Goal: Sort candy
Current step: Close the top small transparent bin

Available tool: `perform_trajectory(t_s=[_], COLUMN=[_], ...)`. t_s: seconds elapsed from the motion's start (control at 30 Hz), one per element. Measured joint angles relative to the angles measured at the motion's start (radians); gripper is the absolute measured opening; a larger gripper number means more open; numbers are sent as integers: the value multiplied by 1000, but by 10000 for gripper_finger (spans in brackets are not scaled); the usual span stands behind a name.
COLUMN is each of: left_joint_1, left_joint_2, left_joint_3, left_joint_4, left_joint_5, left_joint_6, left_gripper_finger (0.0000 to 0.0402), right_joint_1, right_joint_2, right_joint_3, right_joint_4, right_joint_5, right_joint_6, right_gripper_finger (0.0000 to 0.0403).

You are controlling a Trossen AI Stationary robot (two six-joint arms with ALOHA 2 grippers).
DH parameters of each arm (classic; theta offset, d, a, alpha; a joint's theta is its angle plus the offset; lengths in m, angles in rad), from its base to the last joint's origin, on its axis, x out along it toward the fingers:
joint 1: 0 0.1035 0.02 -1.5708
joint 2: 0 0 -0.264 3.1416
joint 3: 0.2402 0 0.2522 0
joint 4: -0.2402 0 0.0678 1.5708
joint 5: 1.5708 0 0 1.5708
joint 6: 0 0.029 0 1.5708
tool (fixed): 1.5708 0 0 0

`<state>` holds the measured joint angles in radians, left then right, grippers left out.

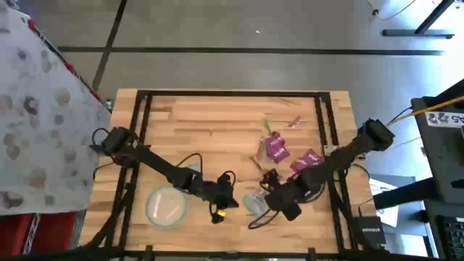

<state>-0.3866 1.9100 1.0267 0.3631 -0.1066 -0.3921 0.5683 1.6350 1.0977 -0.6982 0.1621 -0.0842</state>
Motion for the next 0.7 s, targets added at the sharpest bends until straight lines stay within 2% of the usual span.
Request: perform_trajectory(t_s=[0.2,0.37,0.7], left_joint_1=[28,42,60], left_joint_2=[20,-8,-58], left_joint_3=[0,0,2], left_joint_4=[34,52,43], left_joint_5=[-5,2,-34], left_joint_6=[-8,4,51], left_gripper_finger=[5,5,5], right_joint_1=[0,-7,-67], right_joint_2=[63,71,73], right_joint_3=[0,-16,-116], right_joint_4=[102,188,434], right_joint_5=[58,95,78], right_joint_6=[30,61,121], right_gripper_finger=[337,310,276])
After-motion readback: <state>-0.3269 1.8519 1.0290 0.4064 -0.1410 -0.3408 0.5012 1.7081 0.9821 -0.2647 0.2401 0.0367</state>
